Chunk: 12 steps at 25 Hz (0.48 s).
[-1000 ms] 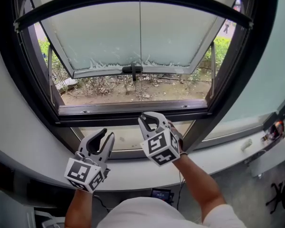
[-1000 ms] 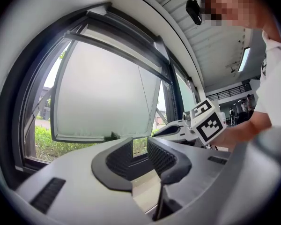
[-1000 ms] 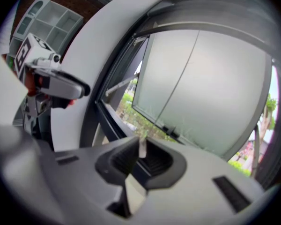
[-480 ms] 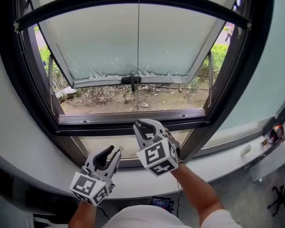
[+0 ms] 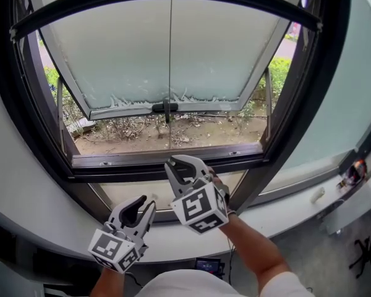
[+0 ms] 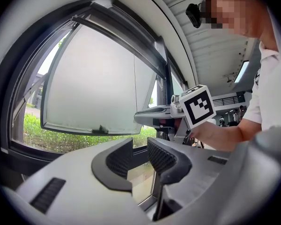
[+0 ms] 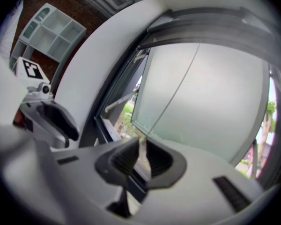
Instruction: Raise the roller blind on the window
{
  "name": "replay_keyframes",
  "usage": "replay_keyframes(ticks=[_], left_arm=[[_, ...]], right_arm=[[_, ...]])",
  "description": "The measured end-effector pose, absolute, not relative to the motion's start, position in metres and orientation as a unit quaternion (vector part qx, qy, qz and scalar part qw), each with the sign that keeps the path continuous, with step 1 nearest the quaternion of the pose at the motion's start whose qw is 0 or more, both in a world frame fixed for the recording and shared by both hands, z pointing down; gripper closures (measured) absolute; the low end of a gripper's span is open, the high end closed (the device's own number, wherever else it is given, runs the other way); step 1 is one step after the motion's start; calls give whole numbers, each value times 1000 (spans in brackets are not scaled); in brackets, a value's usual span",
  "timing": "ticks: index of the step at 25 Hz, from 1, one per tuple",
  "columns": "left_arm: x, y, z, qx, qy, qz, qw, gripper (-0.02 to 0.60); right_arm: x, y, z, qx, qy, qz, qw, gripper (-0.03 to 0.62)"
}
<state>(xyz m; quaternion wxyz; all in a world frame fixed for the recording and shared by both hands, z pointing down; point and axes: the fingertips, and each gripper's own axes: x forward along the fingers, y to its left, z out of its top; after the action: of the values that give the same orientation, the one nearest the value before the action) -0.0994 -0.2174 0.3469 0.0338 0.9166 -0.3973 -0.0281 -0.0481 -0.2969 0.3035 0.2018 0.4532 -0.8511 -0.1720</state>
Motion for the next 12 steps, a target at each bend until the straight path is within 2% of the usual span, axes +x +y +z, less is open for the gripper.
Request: replay_keyframes(ticks=[12], left_arm=[[-96, -215, 344, 919, -392, -32, 39, 471]], right_arm=[[-53, -292, 263, 453, -851, -204, 172, 536]])
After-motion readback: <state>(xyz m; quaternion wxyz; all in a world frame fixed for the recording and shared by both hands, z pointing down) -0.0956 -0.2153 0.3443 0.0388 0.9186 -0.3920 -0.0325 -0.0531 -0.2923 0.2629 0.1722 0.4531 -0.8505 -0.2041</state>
